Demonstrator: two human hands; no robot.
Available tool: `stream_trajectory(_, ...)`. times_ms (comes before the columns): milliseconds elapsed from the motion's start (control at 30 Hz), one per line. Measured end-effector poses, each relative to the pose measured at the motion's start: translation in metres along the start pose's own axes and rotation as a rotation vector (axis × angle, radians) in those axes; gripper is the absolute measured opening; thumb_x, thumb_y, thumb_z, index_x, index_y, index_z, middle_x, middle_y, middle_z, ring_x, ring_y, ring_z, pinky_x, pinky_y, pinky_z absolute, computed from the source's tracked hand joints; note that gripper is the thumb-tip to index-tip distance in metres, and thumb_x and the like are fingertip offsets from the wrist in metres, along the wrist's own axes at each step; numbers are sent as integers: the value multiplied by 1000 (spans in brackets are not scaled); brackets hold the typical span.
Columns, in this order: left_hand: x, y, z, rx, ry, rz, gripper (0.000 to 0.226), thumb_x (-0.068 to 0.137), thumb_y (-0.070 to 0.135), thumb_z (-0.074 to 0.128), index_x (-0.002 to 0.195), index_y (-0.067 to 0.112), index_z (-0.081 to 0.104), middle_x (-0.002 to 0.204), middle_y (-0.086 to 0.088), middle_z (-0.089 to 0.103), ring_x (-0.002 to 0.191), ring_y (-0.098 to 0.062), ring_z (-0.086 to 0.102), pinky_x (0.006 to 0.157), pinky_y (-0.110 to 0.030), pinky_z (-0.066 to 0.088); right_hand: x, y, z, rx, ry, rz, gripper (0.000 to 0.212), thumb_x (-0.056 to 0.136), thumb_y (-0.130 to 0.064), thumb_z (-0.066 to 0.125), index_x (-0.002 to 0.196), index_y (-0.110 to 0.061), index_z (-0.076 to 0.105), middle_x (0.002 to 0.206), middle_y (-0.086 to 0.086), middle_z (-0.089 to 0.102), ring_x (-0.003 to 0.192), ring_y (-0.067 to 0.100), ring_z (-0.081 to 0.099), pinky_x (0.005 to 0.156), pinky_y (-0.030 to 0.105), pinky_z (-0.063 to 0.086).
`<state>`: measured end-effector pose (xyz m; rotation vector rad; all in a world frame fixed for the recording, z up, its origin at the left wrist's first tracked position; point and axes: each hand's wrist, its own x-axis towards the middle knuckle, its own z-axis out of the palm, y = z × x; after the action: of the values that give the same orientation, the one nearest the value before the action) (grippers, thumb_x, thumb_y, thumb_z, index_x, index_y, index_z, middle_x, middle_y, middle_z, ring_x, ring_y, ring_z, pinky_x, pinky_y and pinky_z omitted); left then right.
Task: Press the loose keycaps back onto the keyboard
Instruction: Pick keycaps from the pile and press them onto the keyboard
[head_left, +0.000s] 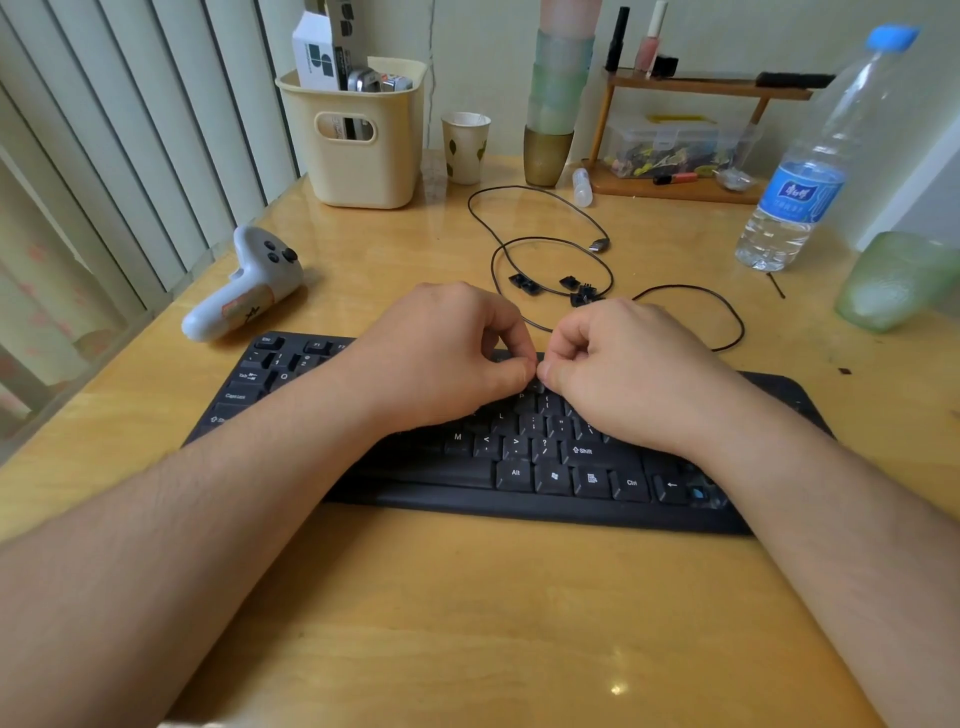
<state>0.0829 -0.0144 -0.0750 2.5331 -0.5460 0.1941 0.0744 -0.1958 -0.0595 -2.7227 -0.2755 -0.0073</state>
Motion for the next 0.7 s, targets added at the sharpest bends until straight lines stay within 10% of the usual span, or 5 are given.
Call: stream_trajectory(700,3,-3,-1,77,-56,17,16,90,52,62,90,41,73,62,8,56,65,-4,49,74,-31,34,3,-1,-1,49,-31,-24,24,97,-30,65,73,-27,64,68,-12,55,69,7,46,80,37,41)
